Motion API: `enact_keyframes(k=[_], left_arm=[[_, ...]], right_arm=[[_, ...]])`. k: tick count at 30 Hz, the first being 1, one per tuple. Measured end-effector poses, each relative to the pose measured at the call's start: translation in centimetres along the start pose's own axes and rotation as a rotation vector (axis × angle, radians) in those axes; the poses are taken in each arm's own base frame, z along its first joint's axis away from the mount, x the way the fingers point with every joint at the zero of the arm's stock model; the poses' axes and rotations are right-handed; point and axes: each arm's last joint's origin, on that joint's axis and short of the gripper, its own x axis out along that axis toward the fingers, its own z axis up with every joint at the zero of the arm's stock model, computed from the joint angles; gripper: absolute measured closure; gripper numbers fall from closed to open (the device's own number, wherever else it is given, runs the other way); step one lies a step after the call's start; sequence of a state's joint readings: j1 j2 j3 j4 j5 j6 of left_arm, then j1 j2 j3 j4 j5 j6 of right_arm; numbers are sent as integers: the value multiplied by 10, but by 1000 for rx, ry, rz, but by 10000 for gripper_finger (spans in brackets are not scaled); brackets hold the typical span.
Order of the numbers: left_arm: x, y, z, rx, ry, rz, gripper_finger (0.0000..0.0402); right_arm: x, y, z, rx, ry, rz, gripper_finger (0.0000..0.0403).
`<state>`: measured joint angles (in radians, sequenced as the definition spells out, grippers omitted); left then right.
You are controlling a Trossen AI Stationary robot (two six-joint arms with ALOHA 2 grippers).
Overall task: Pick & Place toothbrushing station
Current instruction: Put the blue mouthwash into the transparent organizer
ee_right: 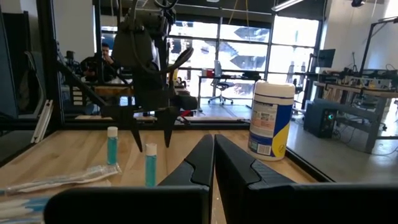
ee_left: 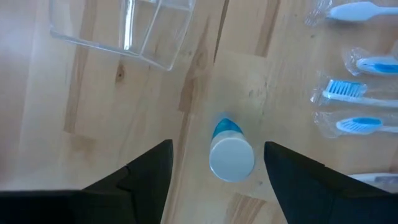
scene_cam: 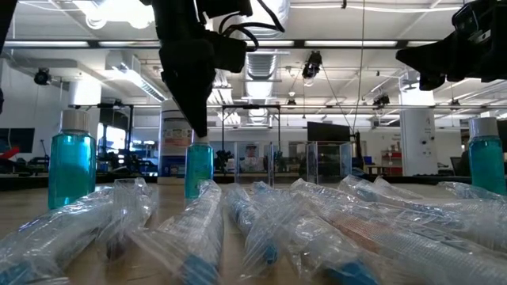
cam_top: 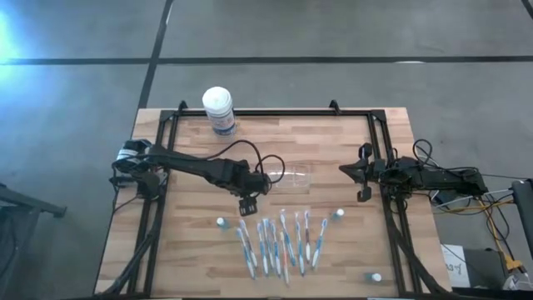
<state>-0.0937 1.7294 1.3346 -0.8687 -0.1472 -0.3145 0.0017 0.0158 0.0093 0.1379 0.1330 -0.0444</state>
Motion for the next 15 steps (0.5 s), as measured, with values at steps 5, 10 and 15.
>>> enact_keyframes(k=[5, 10, 15], left_arm=[[0, -1, 0, 0, 9, -30, 147], [2, -1, -1, 0, 10, -22, 147], [3, -1, -1, -1, 2, -22, 148]], right_arm=[[0, 0, 0, 3, 0, 0, 394], [0, 0, 0, 3, 0, 0, 394], [0, 0, 0, 3, 0, 0, 394]])
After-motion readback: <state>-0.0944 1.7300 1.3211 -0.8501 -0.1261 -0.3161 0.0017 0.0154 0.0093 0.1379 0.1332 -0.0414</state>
